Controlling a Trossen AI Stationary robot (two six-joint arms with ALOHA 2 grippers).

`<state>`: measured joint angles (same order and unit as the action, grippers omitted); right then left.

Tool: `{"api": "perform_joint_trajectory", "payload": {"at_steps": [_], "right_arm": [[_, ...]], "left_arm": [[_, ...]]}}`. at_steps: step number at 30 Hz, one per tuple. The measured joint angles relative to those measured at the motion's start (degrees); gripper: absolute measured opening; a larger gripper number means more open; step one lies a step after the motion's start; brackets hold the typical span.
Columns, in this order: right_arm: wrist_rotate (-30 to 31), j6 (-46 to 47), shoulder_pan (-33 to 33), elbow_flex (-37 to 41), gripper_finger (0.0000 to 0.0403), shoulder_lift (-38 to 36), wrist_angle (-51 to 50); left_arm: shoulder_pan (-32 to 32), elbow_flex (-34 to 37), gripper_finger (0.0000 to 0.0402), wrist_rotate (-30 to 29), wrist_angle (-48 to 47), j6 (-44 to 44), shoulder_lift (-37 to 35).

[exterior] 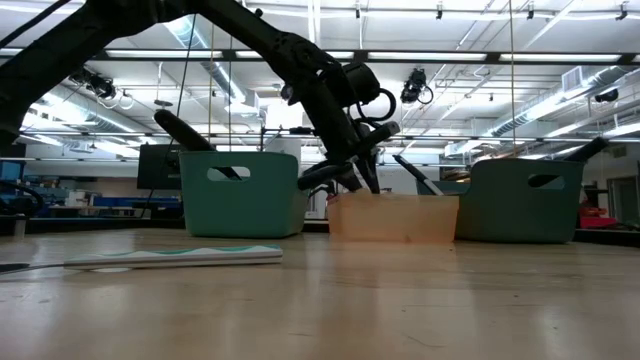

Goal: Pick & Place Kitchen Items
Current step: Put the yellow table knife into the orange bin, then put the white patterned table knife into the orange bin

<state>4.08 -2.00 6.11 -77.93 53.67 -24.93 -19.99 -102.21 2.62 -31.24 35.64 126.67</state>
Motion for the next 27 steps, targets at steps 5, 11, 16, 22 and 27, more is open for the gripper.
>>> {"api": "perform_joint_trajectory", "payload": {"at_steps": [5, 11, 16, 22, 27], "right_arm": [[0.00, 0.00, 0.00, 0.00, 0.0009, 0.00, -0.01], [-0.27, -0.01, 0.00, 0.00, 0.0009, -0.01, 0.00], [-0.35, -0.02, -0.02, 0.00, 0.0009, 0.00, 0.00], [-0.55, 0.61, 0.00, 0.00, 0.0009, 0.00, 0.00], [-0.52, 0.70, -0.01, 0.00, 0.0009, 0.00, 0.00]], "left_arm": [[0.09, 0.00, 0.0109, -0.01, 1.90, 0.47, 0.00], [0.13, 0.00, 0.0111, -0.14, 1.70, 0.25, 0.00], [0.15, -0.01, 0.0111, -1.33, 0.75, 1.07, 0.00], [0.15, -0.02, 0.0112, -2.19, -0.77, 2.66, -0.02], [0.15, -0.02, 0.0112, -2.19, -0.86, 2.23, -0.02]]}}
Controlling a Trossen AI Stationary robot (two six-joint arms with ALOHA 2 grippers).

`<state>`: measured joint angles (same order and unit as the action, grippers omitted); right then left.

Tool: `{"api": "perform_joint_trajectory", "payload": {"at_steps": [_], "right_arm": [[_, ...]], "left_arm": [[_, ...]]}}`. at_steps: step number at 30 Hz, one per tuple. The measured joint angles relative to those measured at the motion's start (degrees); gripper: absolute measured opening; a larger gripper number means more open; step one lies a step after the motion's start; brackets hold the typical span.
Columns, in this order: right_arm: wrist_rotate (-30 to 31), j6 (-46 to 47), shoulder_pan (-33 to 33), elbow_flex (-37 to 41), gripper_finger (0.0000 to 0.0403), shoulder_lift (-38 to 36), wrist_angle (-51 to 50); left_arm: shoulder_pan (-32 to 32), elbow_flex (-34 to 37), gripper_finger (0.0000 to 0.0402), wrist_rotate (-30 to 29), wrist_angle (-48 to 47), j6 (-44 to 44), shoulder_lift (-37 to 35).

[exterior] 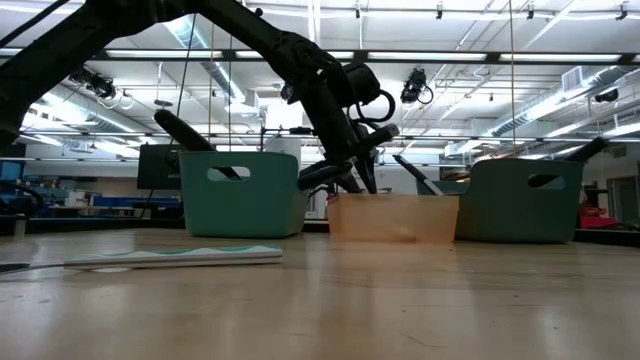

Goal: Pick & Place Kitchen Items
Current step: Put the white patterned table knife into the orange bin

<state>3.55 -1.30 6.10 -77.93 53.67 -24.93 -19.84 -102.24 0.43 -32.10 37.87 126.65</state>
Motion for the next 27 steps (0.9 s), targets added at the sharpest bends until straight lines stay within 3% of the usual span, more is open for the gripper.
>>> {"api": "perform_joint_trajectory", "payload": {"at_steps": [9, 16, 27], "right_arm": [[0.02, 0.12, 0.01, 0.00, 0.0009, 0.00, -0.01], [0.04, 0.17, 0.01, 0.00, 0.0009, 0.00, 0.00], [0.07, 0.14, 0.00, 0.00, 0.0009, 0.00, 0.00]], "left_arm": [[0.00, 0.00, 0.0112, 0.30, -0.01, -1.53, 0.00], [0.37, -0.12, 0.0112, 4.50, -0.05, -3.83, -0.96], [0.47, -0.09, 0.0112, -0.92, 0.31, -6.82, -6.48]]}}
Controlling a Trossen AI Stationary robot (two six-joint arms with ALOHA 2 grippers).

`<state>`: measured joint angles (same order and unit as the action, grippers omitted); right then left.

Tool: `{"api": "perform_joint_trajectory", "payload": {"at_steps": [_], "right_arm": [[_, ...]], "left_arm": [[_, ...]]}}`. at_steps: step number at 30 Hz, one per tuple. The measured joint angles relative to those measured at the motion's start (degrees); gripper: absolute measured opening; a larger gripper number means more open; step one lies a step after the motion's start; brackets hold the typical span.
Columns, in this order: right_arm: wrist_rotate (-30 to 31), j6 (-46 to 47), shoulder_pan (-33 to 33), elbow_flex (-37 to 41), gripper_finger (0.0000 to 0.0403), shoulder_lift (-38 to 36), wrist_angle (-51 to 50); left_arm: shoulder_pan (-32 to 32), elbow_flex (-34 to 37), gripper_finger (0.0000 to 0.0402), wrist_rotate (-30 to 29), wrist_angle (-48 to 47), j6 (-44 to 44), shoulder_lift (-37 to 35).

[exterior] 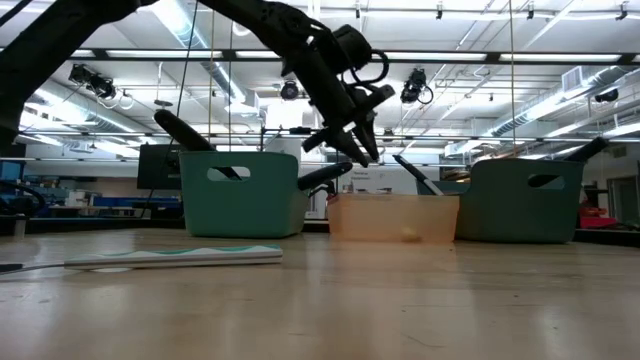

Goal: Pick & Place Kitchen Items
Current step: Put the white patterned table knife into the orange bin

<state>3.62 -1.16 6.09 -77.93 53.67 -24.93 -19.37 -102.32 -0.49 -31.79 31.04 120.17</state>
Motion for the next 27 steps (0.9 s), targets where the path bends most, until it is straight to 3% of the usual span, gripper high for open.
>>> {"api": "perform_joint_trajectory", "payload": {"at_steps": [8, 21, 27], "right_arm": [[0.04, -0.01, 0.01, 0.02, 0.0009, 0.00, 0.00], [0.22, -0.91, 0.01, 0.02, 0.0009, 0.00, 0.00], [0.43, -0.91, -0.01, 0.04, 0.0009, -0.02, 0.00]], "left_arm": [[-0.20, 0.00, 0.0109, -0.27, 0.13, -0.35, -1.41], [1.50, 0.06, 0.0008, 1.77, 0.14, -0.94, -1.69], [1.83, 0.11, 0.0007, 1.53, 0.44, -1.32, -3.36]]}}
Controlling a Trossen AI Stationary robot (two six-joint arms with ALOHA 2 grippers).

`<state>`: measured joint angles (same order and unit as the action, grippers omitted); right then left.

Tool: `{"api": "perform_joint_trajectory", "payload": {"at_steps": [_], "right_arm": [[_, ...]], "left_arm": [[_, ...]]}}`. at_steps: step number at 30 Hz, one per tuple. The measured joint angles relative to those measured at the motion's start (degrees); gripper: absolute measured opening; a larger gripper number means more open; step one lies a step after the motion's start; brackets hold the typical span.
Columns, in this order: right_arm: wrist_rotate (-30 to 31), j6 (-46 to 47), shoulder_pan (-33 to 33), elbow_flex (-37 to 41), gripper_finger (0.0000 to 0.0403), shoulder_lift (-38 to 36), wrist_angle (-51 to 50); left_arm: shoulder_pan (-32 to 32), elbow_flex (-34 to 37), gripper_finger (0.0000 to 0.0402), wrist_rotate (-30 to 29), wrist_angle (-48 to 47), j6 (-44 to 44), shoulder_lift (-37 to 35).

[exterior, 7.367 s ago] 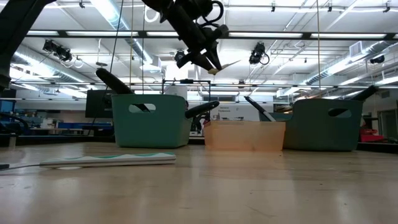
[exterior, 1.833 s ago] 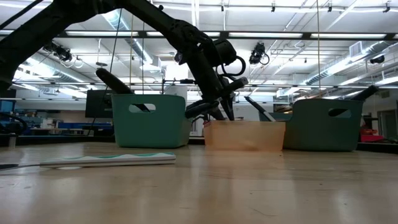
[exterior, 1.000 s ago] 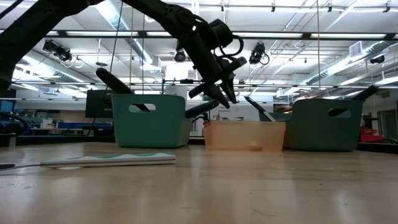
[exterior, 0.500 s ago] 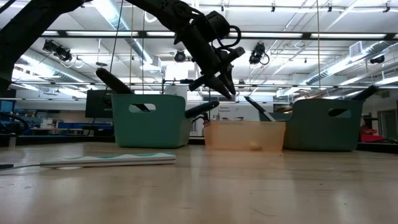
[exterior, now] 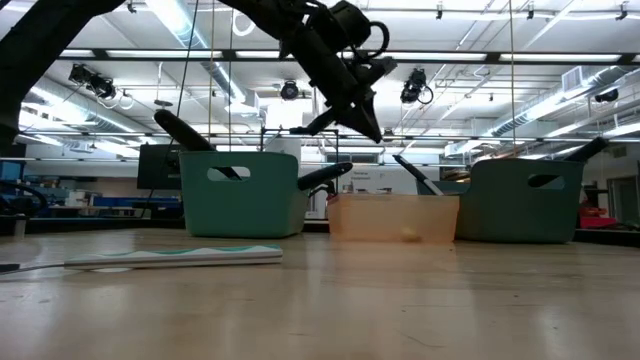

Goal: Pick & Place Kitchen Items
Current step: Put the white patterned table knife into the orange bin

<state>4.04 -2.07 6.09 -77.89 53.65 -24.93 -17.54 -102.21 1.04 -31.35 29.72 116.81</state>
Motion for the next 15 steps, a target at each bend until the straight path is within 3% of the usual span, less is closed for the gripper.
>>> {"api": "perform_joint_trajectory", "payload": {"at_steps": [15], "right_arm": [[0.01, 0.03, 0.00, 0.02, 0.0009, 0.02, -0.07]], "left_arm": [[0.00, -0.07, 0.0002, -2.74, -0.76, -6.49, -8.28]]}}
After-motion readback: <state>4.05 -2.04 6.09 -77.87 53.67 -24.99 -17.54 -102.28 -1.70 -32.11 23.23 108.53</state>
